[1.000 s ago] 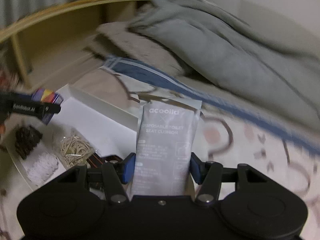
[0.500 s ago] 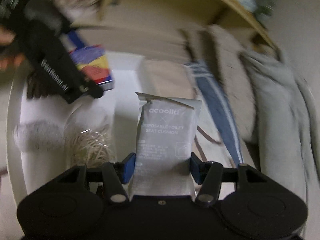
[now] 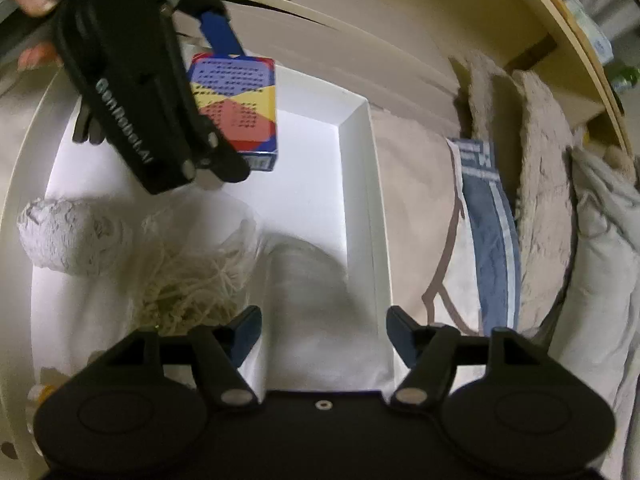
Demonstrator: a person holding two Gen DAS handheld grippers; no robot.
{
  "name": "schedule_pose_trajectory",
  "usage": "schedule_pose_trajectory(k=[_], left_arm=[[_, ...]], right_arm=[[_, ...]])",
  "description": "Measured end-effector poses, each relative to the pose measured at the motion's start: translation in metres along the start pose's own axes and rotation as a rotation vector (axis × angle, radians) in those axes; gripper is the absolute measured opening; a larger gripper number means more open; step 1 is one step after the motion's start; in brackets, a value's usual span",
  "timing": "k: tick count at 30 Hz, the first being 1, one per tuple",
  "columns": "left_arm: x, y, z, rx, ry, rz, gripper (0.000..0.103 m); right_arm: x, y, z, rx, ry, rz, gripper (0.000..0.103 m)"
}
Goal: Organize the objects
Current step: 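Open the right tool dropping the packet while the left tool releases the card box in the box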
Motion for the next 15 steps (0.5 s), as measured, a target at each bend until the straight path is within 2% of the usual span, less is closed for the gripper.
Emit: schedule_pose_trajectory(k=[7, 15], left_arm=[[-0.001, -0.002, 0.001, 0.024, -0.012, -0.009, 0.09], [-0.008, -0.004, -0.007, 0.08, 0.0, -0.06, 0.092]], right_arm=[[-0.008, 0.004, 0.017, 0.029, -0.211, -0.006, 0.07], [-0.018, 0.02, 0.032, 0.075, -0.485, -0.006, 0.07]])
Point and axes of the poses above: each gripper's, at about its wrist camera, not at the fingertips, and y roughly against the way its jaws point, z to its right, x to its top, the point moved 8 cm from there along -y, roughly the way its jaws point, and after that the axes turned 6 degrees about -x, right-handed, at the moved point
